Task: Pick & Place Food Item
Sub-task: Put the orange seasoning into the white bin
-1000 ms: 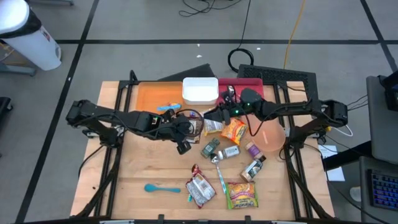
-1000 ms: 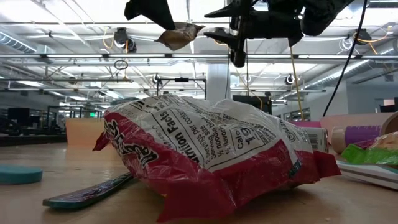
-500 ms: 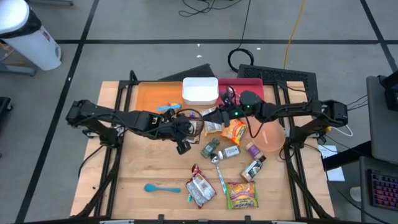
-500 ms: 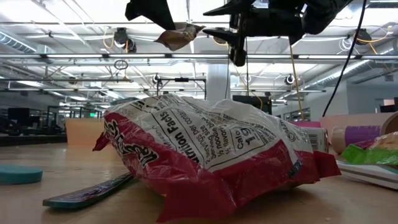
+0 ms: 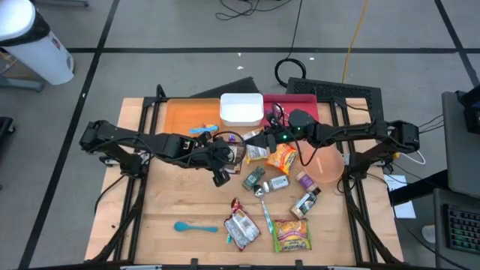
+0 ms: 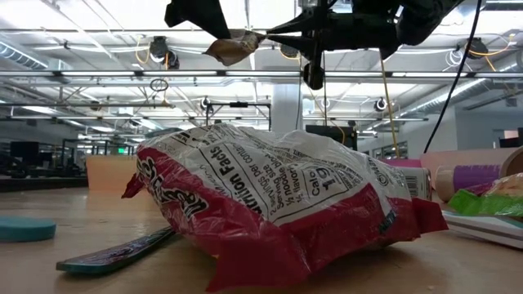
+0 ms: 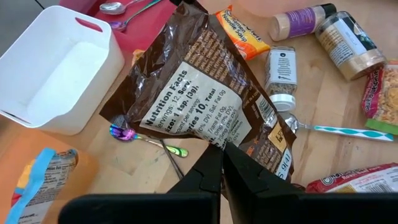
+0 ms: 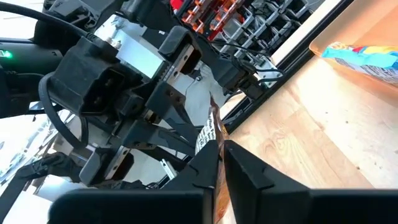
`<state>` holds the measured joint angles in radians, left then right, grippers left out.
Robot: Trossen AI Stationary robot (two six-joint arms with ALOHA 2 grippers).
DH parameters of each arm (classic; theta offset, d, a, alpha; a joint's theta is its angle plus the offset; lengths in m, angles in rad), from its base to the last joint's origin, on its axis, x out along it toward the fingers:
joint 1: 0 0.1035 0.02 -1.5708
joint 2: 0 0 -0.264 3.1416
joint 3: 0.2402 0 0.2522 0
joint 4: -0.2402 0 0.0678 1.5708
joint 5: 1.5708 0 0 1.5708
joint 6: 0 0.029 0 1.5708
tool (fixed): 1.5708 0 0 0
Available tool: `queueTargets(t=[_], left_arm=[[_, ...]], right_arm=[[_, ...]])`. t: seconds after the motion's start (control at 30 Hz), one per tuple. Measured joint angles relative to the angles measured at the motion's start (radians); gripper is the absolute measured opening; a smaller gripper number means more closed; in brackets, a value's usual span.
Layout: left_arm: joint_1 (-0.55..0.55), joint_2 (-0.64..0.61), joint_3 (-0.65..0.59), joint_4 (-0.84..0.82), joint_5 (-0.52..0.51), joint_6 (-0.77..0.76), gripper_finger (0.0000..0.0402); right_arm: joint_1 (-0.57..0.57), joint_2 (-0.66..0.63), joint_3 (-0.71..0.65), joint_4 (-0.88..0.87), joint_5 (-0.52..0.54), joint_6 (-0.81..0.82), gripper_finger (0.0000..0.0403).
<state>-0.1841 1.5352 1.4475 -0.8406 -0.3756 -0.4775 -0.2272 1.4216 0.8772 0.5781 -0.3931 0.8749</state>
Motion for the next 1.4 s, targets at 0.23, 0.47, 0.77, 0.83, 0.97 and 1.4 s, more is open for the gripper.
queueTargets(t=[0.23,0.47,0.77,0.83,0.97,1.4], left_arm=[[0.000,0.000,0.000,0.009,0.000,-0.002,0.0008],[0.000,0.000,0.000,0.033,0.000,0.019,0.0007],[0.000,0.000,-0.001,0.033,0.000,0.024,0.0008],[0.001,0.000,-0.001,0.033,0.000,0.024,0.0006],[0.000,0.000,-0.001,0.034,0.002,0.022,0.0008],[0.020,0.000,-0.001,0.117,0.127,0.028,0.0060]], right_arm=[[0.000,0.000,0.000,0.000,-0.001,0.000,0.0053],[0.008,0.000,0.000,-0.014,-0.001,0.000,0.0073],[0.013,0.000,0.000,-0.030,-0.003,-0.023,0.0033],[0.013,0.000,0.000,-0.030,-0.002,-0.025,0.0011],[0.013,0.000,0.000,-0.033,-0.002,-0.027,0.0005],[0.013,0.000,0.000,-0.037,-0.002,-0.028,0.0000]])
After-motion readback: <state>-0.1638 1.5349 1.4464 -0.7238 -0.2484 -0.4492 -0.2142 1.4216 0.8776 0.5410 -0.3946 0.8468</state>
